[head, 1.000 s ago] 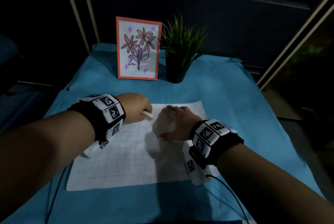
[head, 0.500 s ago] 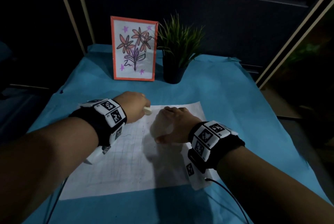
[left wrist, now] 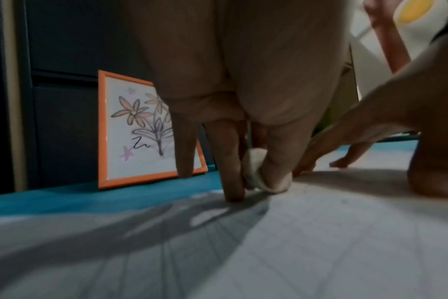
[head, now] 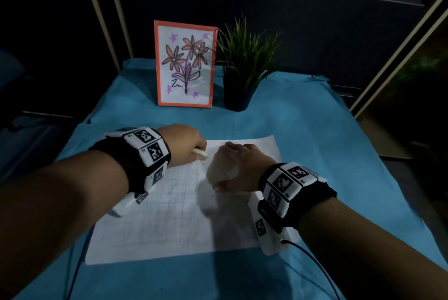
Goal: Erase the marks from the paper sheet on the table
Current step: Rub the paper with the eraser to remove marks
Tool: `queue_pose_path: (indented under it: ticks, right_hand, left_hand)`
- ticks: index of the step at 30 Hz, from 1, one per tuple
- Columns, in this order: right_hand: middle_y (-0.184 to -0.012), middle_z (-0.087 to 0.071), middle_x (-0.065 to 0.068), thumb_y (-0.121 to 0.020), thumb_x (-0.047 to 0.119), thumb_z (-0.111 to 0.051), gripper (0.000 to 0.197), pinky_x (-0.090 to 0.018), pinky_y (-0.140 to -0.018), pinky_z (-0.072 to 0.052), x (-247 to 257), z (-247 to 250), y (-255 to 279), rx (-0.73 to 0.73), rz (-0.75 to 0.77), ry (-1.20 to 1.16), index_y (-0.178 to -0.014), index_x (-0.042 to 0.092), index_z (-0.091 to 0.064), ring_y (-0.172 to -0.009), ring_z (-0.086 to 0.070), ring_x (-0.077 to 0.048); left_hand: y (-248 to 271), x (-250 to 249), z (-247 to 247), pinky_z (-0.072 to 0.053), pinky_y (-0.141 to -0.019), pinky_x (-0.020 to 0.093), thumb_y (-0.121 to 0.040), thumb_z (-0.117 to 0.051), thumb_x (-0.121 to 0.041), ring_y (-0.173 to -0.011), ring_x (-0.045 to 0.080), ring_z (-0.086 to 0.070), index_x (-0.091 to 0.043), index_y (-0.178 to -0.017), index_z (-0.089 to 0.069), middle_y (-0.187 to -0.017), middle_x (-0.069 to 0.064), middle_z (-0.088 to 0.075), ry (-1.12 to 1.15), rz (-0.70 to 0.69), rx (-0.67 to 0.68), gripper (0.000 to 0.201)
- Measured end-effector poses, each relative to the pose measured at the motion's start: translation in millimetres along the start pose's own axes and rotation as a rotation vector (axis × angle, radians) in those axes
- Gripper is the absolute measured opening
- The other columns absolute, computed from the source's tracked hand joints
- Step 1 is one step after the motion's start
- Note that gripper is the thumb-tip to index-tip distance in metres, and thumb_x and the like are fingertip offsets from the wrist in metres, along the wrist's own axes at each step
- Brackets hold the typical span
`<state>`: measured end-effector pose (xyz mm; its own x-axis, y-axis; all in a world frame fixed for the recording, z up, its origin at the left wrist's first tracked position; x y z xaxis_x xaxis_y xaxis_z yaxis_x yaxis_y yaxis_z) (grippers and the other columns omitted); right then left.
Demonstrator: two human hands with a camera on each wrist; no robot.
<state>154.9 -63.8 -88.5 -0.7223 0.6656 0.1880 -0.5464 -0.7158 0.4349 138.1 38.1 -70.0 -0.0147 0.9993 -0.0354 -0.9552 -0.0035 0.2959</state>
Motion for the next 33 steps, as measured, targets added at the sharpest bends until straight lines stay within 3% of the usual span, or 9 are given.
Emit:
queue_pose_path:
  ticks: [5,9,13,18,23,28,33]
  right_hand:
    - [-0.157,-0.015,0.003,-0.078,0.057,-0.065,0.094,-0.034,-0.113,-0.021,1,2,3,0.007,-0.006,-0.006,-0.149,0.019,-0.017,-0.141,-0.016,-0.025]
    - [-0.155,-0.021,0.001,-0.077,0.057,-0.067,0.093,-0.033,-0.112,-0.022,4,3,6,0.011,-0.012,0.004,-0.148,0.018,-0.021,-0.139,-0.019,-0.026]
    - [-0.145,-0.035,-0.007,-0.081,0.047,-0.066,0.071,-0.034,-0.108,-0.028,9,9,10,-0.010,0.015,0.008,-0.139,0.016,-0.037,-0.133,-0.032,-0.029]
    - [-0.136,-0.037,-0.004,-0.078,0.052,-0.067,0.076,-0.037,-0.106,-0.034,4,5,7,-0.012,-0.004,-0.027,-0.137,0.019,-0.031,-0.131,-0.030,-0.027]
    - [-0.147,-0.029,0.001,-0.075,0.055,-0.069,0.086,-0.039,-0.110,-0.031,-1,0,-3,-0.019,0.011,-0.029,-0.142,0.020,-0.028,-0.134,-0.026,-0.026]
    - [-0.155,-0.019,0.005,-0.073,0.061,-0.067,0.099,-0.039,-0.113,-0.027,-8,-7,-10,-0.015,-0.010,-0.034,-0.149,0.021,-0.017,-0.139,-0.019,-0.023]
    - [-0.156,-0.018,0.003,-0.073,0.060,-0.067,0.100,-0.037,-0.114,-0.025,-8,-10,-11,-0.006,-0.004,-0.030,-0.149,0.020,-0.016,-0.140,-0.018,-0.023]
  left_hand:
    - [-6,-1,5,-0.042,-0.086,0.033,-0.099,-0.043,-0.028,-0.108,0.027,-0.056,-0.014,-0.119,-0.057,-0.119,0.006,-0.056,-0.072,0.073,-0.069,0.028]
    - [-1,0,2,-0.041,-0.082,0.030,-0.097,-0.049,-0.031,-0.103,0.023,-0.055,-0.020,-0.111,-0.062,-0.114,0.002,-0.059,-0.011,0.031,-0.029,0.022]
    - [0,-1,3,-0.037,-0.080,0.029,-0.099,-0.045,-0.035,-0.104,0.024,-0.055,-0.018,-0.113,-0.059,-0.115,0.003,-0.058,-0.018,0.030,-0.040,0.026]
    - [-14,2,11,-0.039,-0.083,0.030,-0.100,-0.045,-0.032,-0.107,0.028,-0.055,-0.014,-0.113,-0.056,-0.115,0.008,-0.058,-0.027,0.083,-0.119,0.025]
    - [-12,-4,4,-0.039,-0.081,0.030,-0.099,-0.047,-0.033,-0.104,0.024,-0.055,-0.018,-0.115,-0.058,-0.114,0.004,-0.059,-0.045,0.031,-0.046,0.024]
    - [-19,-1,10,-0.044,-0.086,0.034,-0.099,-0.046,-0.027,-0.107,0.029,-0.057,-0.015,-0.114,-0.058,-0.116,0.007,-0.060,-0.096,0.104,-0.150,0.023]
    - [-20,0,5,-0.047,-0.086,0.037,-0.099,-0.046,-0.030,-0.105,0.030,-0.058,-0.016,-0.114,-0.058,-0.113,0.008,-0.060,-0.087,0.106,-0.110,0.023]
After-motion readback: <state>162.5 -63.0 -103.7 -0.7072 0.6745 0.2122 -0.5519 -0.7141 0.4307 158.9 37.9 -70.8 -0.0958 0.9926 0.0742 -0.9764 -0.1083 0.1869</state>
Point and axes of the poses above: each hand's wrist, its own y-axis away from the middle knuckle, its own z-axis out of the back of the hand, x = y × z, the point moved 10 cm from there along -y, towards the middle knuckle
